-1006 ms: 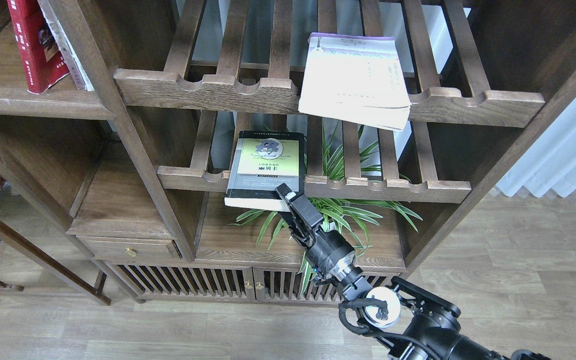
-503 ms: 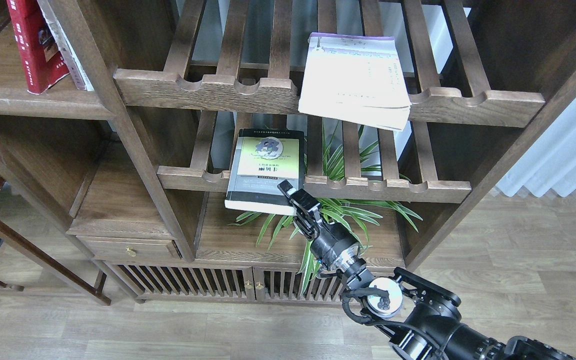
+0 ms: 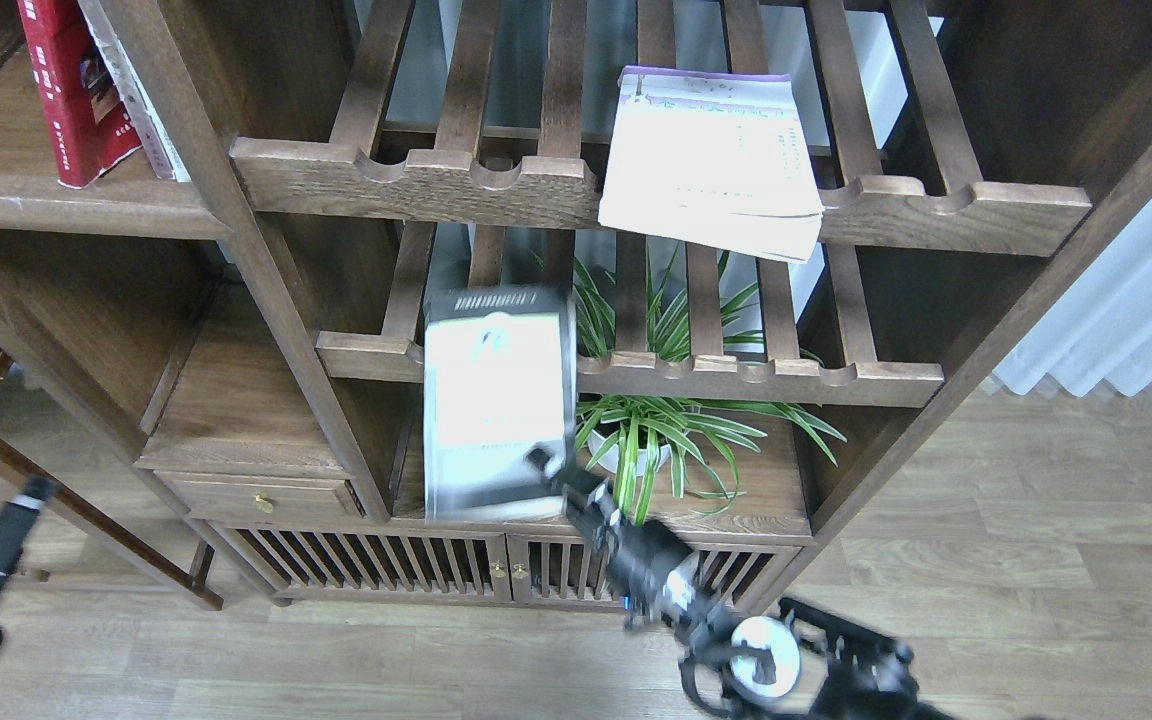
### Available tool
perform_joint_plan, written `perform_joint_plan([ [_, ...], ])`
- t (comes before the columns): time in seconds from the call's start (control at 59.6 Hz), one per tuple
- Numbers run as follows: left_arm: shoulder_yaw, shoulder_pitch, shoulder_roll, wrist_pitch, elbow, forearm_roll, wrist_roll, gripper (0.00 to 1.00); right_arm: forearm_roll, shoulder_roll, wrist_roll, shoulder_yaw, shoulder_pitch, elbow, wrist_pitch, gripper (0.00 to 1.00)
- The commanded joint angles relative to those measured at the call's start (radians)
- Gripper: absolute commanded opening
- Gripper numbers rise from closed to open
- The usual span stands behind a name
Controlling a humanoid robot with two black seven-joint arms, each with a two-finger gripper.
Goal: Organize books on shelf
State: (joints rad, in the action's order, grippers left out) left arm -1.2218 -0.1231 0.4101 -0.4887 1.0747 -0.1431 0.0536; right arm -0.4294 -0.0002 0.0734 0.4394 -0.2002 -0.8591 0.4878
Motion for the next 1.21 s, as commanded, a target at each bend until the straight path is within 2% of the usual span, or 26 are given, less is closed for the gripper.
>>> perform_joint_plan([
  [0.0, 0.129, 0.033, 0.012, 0.000, 0.002, -0.084, -0.001, 0.99, 0.038, 0.000, -0.006, -0.004, 0.048, -0.006, 0.001, 0.04],
  [0.235, 0.347, 0.089, 0.003, 0.000, 0.002, -0.148, -0.012, 0.99, 0.078, 0.000, -0.018, -0.005, 0.084, -0.017, 0.001, 0.04],
  [0.537, 0.550, 0.155, -0.054, 0.000, -0.012, -0.306, -0.014, 0.97, 0.078, 0.000, -0.038, -0.045, 0.105, -0.038, 0.001, 0.04],
  [0.956, 0.573, 0.181, -0.162, 0.000, -0.019, -0.322, -0.011, 0.93, 0.080, 0.000, -0.061, -0.048, 0.149, -0.070, 0.001, 0.04],
  [1.19, 0.571, 0.203, -0.168, 0.000, -0.021, -0.323, -0.006, 0.91, 0.083, 0.000, -0.073, -0.045, 0.179, -0.081, 0.001, 0.05],
])
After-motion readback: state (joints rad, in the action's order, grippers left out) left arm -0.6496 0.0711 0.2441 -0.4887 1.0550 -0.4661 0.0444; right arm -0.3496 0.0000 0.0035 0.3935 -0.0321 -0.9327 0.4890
